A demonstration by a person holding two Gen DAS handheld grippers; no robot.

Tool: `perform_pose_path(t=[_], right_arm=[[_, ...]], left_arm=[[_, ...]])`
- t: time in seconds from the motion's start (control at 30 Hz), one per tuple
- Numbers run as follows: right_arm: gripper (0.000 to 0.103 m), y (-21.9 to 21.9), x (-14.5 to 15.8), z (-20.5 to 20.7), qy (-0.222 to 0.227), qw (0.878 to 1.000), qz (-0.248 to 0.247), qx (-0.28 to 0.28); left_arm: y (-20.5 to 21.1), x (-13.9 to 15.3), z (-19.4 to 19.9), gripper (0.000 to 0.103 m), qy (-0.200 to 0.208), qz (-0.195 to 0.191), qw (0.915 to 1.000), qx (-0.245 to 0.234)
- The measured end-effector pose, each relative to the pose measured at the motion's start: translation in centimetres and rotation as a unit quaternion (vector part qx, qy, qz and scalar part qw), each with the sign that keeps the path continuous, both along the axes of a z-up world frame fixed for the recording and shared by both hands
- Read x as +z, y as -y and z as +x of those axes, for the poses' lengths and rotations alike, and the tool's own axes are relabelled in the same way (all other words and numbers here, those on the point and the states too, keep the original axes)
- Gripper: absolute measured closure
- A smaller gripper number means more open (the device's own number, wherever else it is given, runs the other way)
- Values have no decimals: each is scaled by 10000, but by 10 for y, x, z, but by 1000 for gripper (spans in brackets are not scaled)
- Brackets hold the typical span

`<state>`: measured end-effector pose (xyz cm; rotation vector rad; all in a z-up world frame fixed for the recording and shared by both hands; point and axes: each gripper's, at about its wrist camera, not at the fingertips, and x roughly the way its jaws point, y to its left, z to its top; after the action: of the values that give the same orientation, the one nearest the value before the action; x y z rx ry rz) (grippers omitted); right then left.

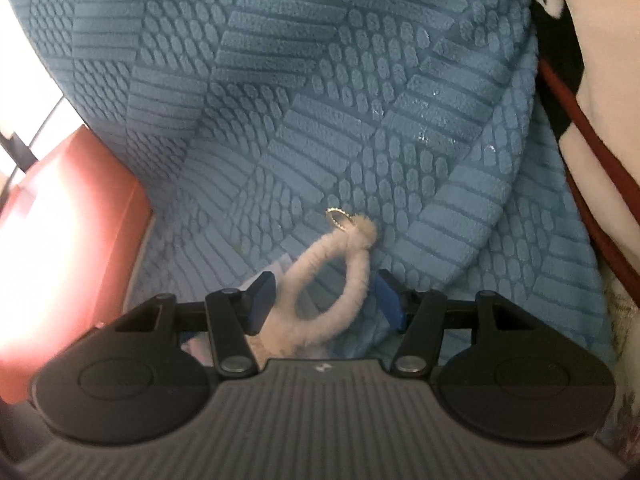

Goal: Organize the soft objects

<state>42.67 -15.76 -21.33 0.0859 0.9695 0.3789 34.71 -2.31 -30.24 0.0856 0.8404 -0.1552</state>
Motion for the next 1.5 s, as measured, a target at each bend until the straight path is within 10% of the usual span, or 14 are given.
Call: perform_pose_path(t=[0.23, 0.43, 0.5, 0.9, 1.5], right_arm=[[83, -1, -2, -2, 143, 9996, -236, -86], [86, 11, -2, -2, 99, 9994, -165, -294], [87, 13, 0, -4, 83, 9992, -156, -370], [88, 26, 19, -22, 276, 9984, -11, -495], [87, 28, 27, -59, 394, 9976, 87, -571]], left_arm=[[3, -2, 1, 14, -68, -6, 10000, 1], [7, -3, 0, 30, -27, -50, 10000, -23], [9, -2, -1, 50, 5, -53, 10000, -33], [-4, 7, -2, 79, -77, -326, 9991, 255], [-34, 39, -43, 80, 23, -1188, 9900, 761]])
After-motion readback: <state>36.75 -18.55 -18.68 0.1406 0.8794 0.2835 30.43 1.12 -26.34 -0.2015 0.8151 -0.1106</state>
